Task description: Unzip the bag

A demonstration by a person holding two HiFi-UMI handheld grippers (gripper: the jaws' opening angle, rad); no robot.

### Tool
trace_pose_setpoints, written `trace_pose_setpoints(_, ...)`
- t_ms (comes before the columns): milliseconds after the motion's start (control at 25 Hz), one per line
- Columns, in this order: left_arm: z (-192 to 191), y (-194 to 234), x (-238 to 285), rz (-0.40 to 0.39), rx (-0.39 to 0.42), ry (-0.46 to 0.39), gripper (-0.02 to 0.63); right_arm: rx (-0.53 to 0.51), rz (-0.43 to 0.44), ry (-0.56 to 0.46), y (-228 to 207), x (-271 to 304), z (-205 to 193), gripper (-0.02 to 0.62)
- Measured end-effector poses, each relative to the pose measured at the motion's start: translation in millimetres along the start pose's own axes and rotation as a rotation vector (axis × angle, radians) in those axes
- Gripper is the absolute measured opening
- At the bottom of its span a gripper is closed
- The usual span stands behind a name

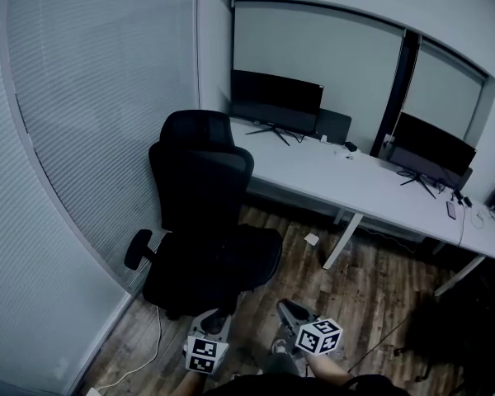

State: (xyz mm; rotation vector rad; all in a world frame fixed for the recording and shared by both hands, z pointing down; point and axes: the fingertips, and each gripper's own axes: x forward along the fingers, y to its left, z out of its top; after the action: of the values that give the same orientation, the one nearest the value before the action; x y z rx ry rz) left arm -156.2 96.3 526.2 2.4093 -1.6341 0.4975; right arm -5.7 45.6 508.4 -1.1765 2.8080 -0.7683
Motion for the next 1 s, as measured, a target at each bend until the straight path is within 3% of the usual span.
trace_pose_setpoints(480, 1.2, -13.9, 4.9, -0.015, 0.006, -0.009, 0.038, -0.050, -0.010, 0.020, 3.7, 0.8, -3.6, 0.044)
trace_pose_setpoints(1000, -5.3, -13.1, 6.5, -0.039, 0.013, 0.002, 0.021, -0.042, -0.020, 0.017, 3.7, 8.3, -7.7, 0.044)
